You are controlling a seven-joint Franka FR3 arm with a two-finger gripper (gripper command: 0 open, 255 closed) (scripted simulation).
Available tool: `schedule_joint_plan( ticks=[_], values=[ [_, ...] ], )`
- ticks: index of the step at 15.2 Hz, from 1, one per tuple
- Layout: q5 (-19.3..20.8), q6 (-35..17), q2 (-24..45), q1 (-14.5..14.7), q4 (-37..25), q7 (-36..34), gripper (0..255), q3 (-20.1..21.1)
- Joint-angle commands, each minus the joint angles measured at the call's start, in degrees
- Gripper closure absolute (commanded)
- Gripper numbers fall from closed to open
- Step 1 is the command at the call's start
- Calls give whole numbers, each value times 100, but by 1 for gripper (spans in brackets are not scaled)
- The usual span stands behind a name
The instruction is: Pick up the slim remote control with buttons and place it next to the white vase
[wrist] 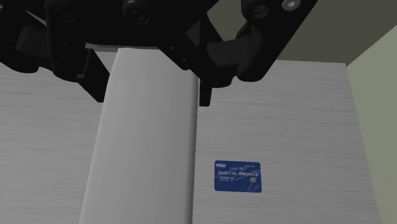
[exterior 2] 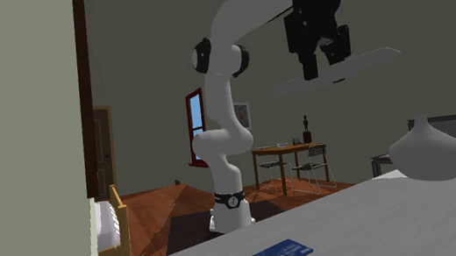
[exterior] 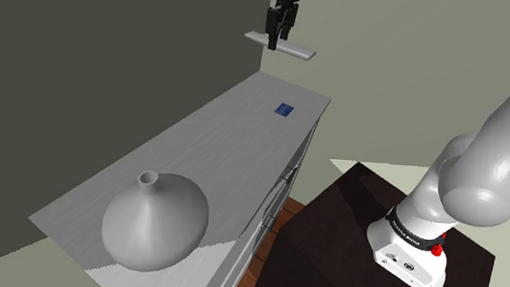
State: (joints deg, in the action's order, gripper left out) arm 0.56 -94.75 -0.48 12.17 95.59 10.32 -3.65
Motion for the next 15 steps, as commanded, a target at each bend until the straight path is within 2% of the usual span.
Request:
schedule_joint_plan(
  ticks=[1, 8, 15],
  values=[
    [-3, 1, 11, 132, -11, -274, 255, 134],
    [-6, 54, 182, 602, -226, -1214, 255, 604],
    [50, 188, 643, 1090, -811, -2141, 255, 1044]
  ],
)
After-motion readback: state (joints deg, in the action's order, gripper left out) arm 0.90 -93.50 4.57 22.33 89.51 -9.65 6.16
